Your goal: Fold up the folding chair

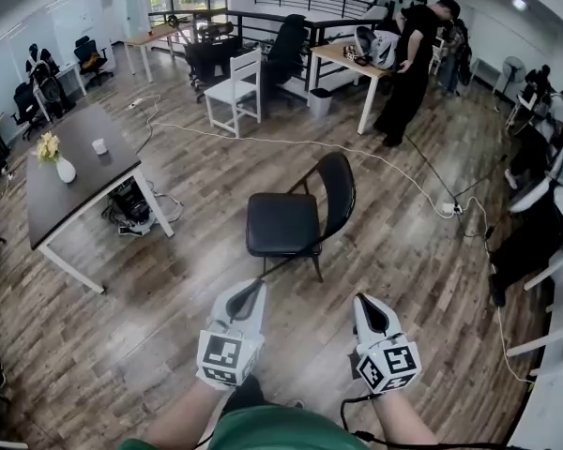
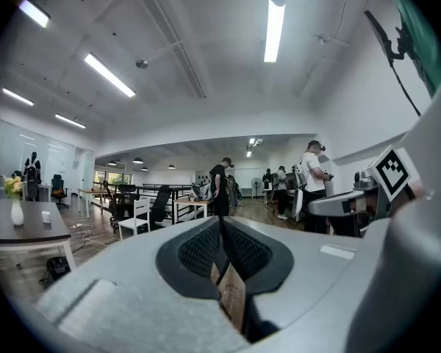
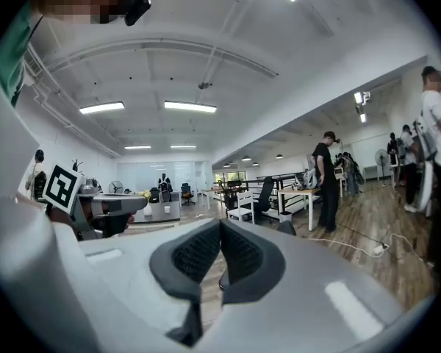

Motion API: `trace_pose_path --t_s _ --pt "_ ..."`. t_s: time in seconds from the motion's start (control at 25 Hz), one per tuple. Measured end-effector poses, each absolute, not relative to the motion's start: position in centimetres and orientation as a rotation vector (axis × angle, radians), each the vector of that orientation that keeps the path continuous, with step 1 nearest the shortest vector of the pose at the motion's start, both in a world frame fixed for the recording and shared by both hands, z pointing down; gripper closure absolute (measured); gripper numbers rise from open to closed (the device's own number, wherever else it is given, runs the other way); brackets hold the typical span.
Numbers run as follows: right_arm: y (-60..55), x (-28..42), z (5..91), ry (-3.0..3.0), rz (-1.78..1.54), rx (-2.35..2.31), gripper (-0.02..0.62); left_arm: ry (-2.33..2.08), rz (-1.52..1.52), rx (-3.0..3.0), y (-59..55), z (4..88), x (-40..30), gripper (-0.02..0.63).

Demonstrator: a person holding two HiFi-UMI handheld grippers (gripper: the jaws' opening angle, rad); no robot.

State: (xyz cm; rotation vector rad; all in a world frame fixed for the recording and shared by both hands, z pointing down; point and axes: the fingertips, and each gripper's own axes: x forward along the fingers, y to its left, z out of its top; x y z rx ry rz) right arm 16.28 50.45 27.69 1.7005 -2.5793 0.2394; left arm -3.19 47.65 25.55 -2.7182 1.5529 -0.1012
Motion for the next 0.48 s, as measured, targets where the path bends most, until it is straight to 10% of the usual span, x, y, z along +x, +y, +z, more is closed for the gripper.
trace_pose_path --t_s 0.48 --pt "38.6 13.5 30.8 -2.362 0.45 1.962 0.592 1.507 -0.141 -2.757 34.1 27.6 -13.0 0.584"
